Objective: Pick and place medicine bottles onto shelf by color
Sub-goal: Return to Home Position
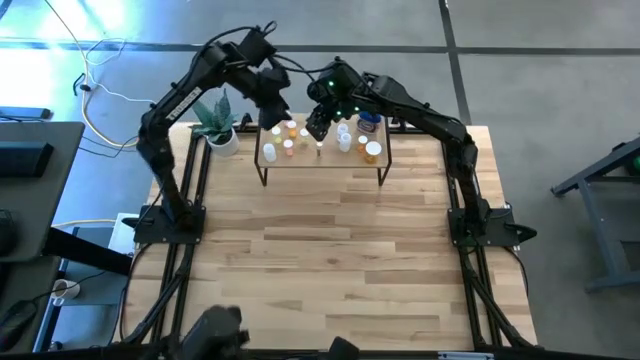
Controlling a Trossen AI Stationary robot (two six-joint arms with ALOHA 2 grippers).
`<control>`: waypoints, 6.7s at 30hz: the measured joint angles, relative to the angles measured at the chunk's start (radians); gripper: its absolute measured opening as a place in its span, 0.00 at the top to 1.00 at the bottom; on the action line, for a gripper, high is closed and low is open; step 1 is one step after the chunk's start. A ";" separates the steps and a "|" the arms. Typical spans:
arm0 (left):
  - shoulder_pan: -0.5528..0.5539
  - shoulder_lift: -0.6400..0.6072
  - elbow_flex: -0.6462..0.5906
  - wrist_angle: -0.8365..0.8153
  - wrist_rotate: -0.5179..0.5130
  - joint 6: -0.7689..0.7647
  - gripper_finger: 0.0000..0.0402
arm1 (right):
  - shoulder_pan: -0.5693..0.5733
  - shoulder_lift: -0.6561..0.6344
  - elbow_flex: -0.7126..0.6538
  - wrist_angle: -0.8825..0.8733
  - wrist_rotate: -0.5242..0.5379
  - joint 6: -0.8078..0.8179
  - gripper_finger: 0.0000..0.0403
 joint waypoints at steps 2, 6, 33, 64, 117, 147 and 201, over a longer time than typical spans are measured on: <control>-0.021 -0.054 -0.062 0.017 0.027 0.006 0.53 | 0.009 -0.004 -0.001 0.009 0.000 0.000 0.55; -0.068 -0.195 -0.256 0.139 0.017 -0.026 0.53 | 0.020 -0.026 -0.001 0.035 0.000 -0.003 0.55; -0.436 -1.272 -1.424 0.887 -0.233 -0.497 0.53 | 0.086 -0.145 0.001 0.316 0.003 0.030 0.55; -0.492 -1.784 -1.967 1.323 -0.321 -0.644 0.53 | 0.229 -0.369 0.000 -0.067 0.272 0.148 0.55; -0.492 -1.775 -2.122 1.417 -0.355 -0.638 0.53 | 0.322 -2.018 -2.046 0.805 0.481 0.291 0.55; -0.492 -1.772 -2.122 1.417 -0.354 -0.638 0.53 | 0.322 -2.053 -2.344 1.077 0.336 0.334 0.55; -0.492 -1.772 -2.122 1.417 -0.354 -0.638 0.53 | 0.322 -2.053 -2.345 1.077 0.337 0.318 0.55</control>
